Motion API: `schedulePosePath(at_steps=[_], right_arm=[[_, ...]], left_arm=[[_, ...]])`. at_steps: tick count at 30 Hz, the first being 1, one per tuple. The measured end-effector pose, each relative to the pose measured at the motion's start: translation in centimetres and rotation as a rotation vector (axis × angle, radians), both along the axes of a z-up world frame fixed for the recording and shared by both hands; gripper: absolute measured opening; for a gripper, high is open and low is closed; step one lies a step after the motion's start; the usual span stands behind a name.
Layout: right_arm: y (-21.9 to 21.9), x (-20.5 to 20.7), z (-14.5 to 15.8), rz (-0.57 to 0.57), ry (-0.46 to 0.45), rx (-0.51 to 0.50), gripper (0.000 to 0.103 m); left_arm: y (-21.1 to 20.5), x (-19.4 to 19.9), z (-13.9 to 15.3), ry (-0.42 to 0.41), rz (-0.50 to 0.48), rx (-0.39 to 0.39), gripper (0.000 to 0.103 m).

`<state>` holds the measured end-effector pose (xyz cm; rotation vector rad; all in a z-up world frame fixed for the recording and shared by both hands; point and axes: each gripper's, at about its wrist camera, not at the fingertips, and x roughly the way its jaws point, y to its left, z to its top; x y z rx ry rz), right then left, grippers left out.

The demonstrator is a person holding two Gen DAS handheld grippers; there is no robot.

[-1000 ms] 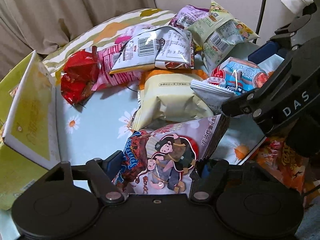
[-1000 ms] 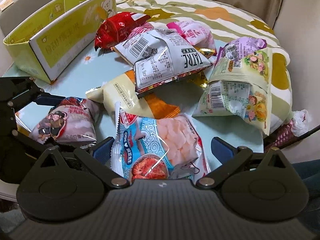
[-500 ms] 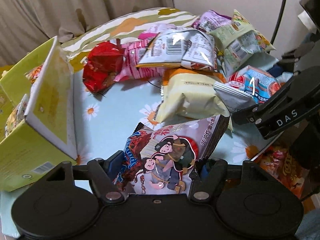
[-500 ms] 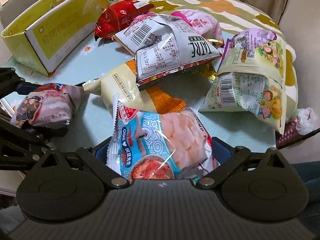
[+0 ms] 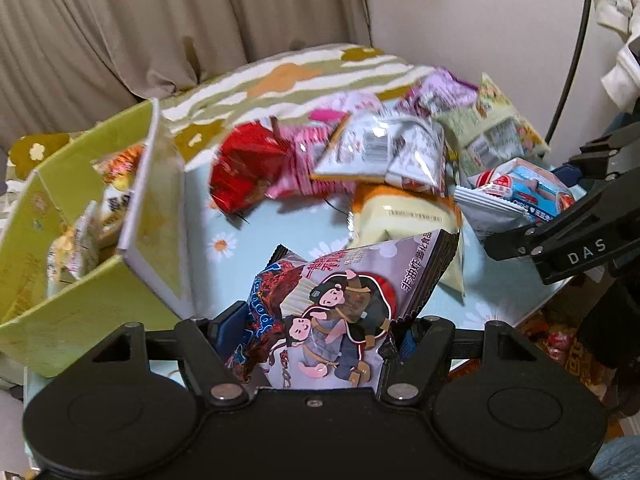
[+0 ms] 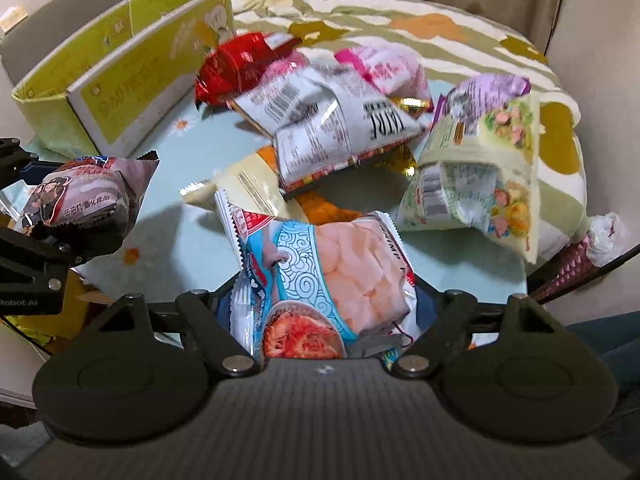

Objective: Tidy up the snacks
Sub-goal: 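Lower both held bags into the box and open both grippers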

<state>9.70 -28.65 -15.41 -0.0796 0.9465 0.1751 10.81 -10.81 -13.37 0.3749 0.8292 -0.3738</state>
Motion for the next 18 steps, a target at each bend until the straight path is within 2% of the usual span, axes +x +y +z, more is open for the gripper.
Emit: schedulePosePath(at_steps=[9,18], right_arm=[[2.8,-0.5,6.2,0.038,-0.097,0.009,0.096],[10.4,2.9,12.4,0.088,-0.204,0.029,0.096]], left_arm=[[3.8,-0.9,5.7,-0.112,0.066,-0.016,0.075],[11.2,2.1,10.3,-0.202,0.171,-0.006,0.075]])
